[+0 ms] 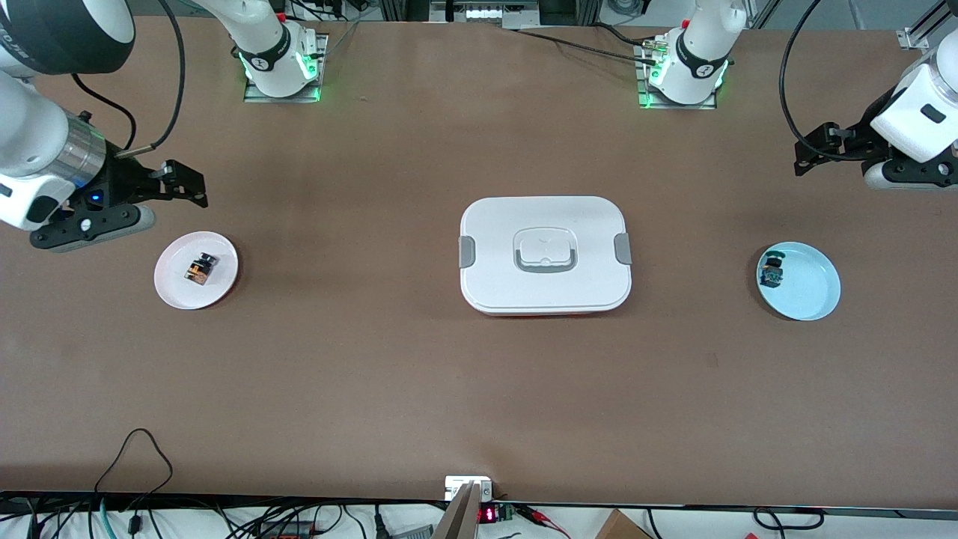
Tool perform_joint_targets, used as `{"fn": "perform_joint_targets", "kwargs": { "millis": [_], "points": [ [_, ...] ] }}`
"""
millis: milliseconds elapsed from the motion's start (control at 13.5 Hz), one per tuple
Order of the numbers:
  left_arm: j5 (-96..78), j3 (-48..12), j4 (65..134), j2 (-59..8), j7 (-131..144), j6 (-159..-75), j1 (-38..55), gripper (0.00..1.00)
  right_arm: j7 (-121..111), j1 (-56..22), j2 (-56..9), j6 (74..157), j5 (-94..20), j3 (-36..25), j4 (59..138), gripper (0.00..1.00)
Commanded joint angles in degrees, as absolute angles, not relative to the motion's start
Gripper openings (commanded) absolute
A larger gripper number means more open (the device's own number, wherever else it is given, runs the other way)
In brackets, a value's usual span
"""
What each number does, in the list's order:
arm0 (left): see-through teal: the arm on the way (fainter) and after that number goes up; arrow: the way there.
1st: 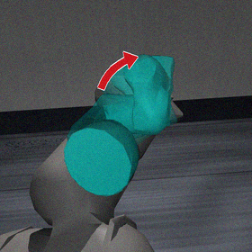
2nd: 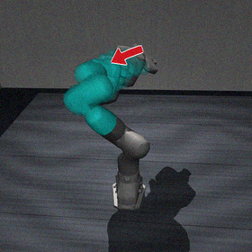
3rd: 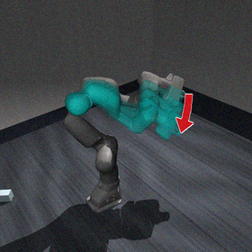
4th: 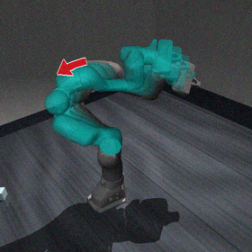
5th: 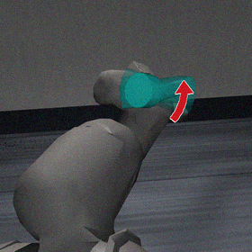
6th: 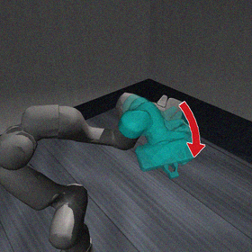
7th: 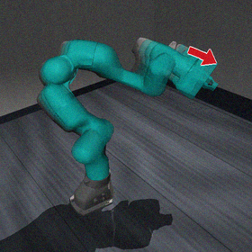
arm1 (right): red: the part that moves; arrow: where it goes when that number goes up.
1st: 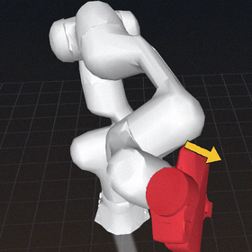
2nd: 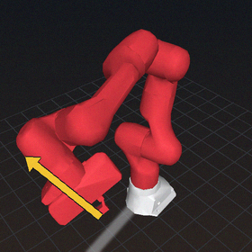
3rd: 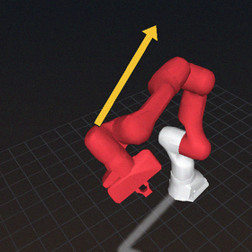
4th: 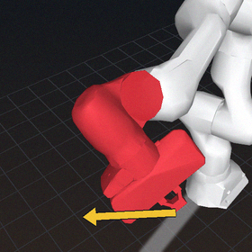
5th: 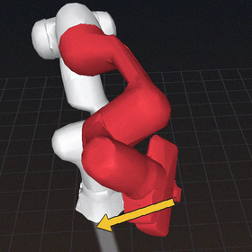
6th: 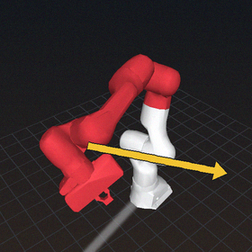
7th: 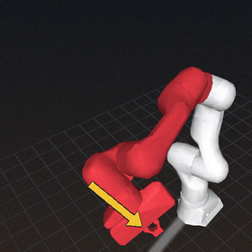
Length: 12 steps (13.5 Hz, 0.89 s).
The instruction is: Transfer orange switch to right arm and place
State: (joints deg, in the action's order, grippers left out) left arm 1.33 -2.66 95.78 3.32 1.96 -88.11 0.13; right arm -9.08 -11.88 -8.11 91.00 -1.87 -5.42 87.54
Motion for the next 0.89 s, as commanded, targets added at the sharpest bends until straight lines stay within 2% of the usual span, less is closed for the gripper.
{"fn": "perform_joint_targets", "kwargs": {
  "millis": [0,813],
  "points": [
    [0.9,-2.7,95.8,3.5,1.2,-87.6,-0.2,1.00,-8.8,-11.5,-10.2,90.3,-1.7,-5.4,84.6,1.00],
    [0.9,-2.7,95.3,3.2,1.2,-87.5,-0.3,1.00,-2.8,-12.9,-9.2,89.1,-2.5,-5.2,84.7,1.00]
  ]
}}
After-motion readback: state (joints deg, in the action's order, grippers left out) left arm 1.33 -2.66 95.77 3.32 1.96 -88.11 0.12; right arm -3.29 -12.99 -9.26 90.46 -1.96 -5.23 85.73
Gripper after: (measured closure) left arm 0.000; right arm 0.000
